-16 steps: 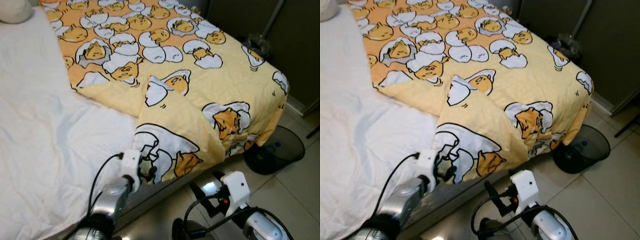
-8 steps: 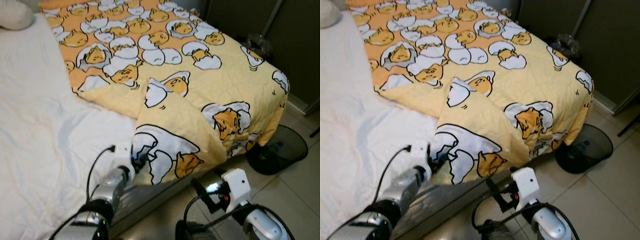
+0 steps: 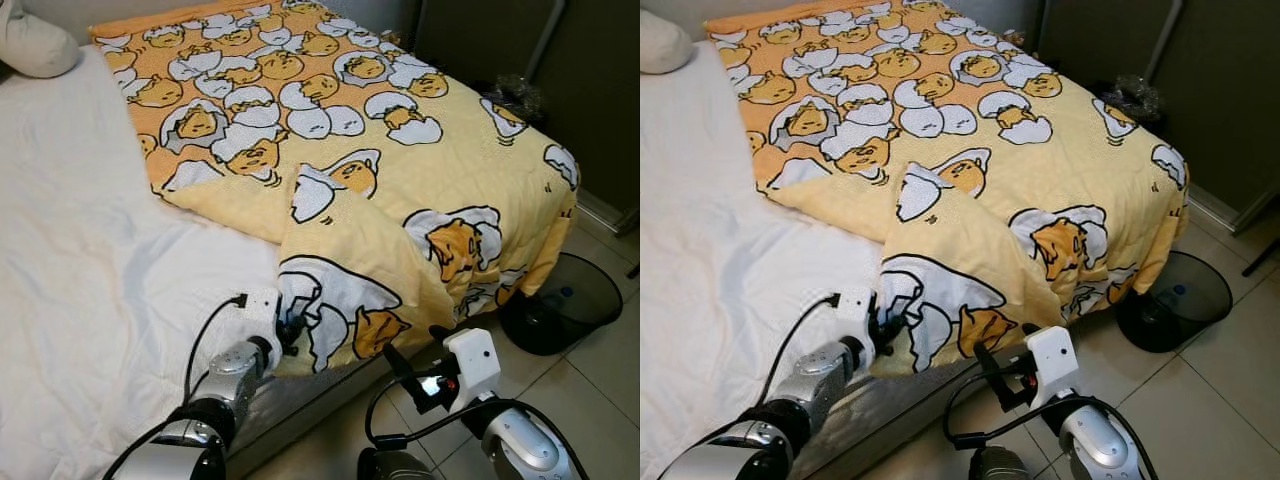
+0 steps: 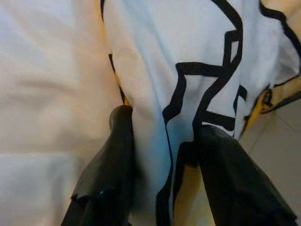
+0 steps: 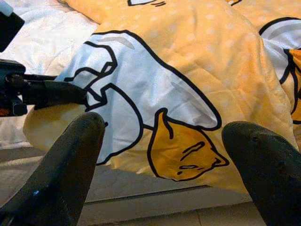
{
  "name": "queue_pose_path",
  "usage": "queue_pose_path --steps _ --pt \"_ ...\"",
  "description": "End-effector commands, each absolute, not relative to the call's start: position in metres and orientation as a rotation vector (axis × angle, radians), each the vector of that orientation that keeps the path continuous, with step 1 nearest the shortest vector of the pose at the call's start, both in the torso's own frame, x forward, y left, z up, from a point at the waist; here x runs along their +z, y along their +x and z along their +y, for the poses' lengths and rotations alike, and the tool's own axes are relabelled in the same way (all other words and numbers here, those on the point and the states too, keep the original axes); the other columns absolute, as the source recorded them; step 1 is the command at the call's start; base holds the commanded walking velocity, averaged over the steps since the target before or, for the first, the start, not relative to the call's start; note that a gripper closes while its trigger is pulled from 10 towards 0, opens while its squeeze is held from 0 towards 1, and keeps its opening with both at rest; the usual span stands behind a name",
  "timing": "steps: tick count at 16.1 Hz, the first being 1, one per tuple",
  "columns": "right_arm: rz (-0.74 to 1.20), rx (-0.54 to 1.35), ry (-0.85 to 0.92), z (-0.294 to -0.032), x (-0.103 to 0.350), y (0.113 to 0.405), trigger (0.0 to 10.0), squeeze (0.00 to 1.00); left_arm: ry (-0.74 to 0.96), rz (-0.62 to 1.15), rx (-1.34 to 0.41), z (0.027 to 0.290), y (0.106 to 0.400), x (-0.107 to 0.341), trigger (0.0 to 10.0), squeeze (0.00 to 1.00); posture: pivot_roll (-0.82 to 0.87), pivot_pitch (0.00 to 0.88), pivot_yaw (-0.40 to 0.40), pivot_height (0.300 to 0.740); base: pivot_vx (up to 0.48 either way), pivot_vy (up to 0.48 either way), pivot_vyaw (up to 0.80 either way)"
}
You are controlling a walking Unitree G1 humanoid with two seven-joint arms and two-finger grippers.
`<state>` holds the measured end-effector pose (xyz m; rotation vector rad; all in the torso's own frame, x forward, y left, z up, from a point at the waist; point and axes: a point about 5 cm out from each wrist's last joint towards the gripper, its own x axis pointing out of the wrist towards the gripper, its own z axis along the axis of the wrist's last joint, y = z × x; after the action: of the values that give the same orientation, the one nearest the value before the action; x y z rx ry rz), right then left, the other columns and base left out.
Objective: Clean up the room
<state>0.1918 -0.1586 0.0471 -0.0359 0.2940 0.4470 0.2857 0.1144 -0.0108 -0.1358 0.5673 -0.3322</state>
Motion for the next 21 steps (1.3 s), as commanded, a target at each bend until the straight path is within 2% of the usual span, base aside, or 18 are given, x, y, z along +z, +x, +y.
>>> queue_pose_path --steps 1,4,10,15,18,21 --pt "0.291 0.437 -0.034 -0.159 0.046 0.192 10.0 0.05 -0.163 0.609 -0.344 0.113 0.282 -0.015 0.0 0.0 -0.21 0.046 0.05 0.73 0.0 0.0 0.0" --pt "0.289 0.437 -0.031 -0.158 0.046 0.194 10.0 0.05 -0.193 0.611 -0.345 0.111 0.281 -0.016 0.0 0.0 -0.21 0.046 0.049 0.73 0.0 0.0 0.0" --pt "0.275 0.44 -0.036 -0.161 0.052 0.195 10.0 0.05 -0.126 0.54 -0.434 0.113 0.287 -0.007 0.0 0.0 -0.21 0.052 0.044 0.73 0.0 0.0 0.0" --pt "0.27 0.441 -0.032 -0.163 0.054 0.198 10.0 0.05 -0.095 0.496 -0.581 0.108 0.281 -0.006 0.0 0.0 -0.21 0.044 0.044 0.73 0.0 0.0 0.0" --pt "0.261 0.439 -0.027 -0.162 0.055 0.202 10.0 0.05 -0.062 0.438 -0.731 0.1 0.278 -0.001 0.0 0.0 -0.2 0.035 0.051 0.73 0.0 0.0 0.0" --pt "0.23 0.416 -0.006 -0.17 0.065 0.21 10.0 0.05 -0.048 0.413 -0.81 0.098 0.277 0.003 0.0 0.0 -0.2 0.028 0.059 0.73 0.0 0.0 0.0"
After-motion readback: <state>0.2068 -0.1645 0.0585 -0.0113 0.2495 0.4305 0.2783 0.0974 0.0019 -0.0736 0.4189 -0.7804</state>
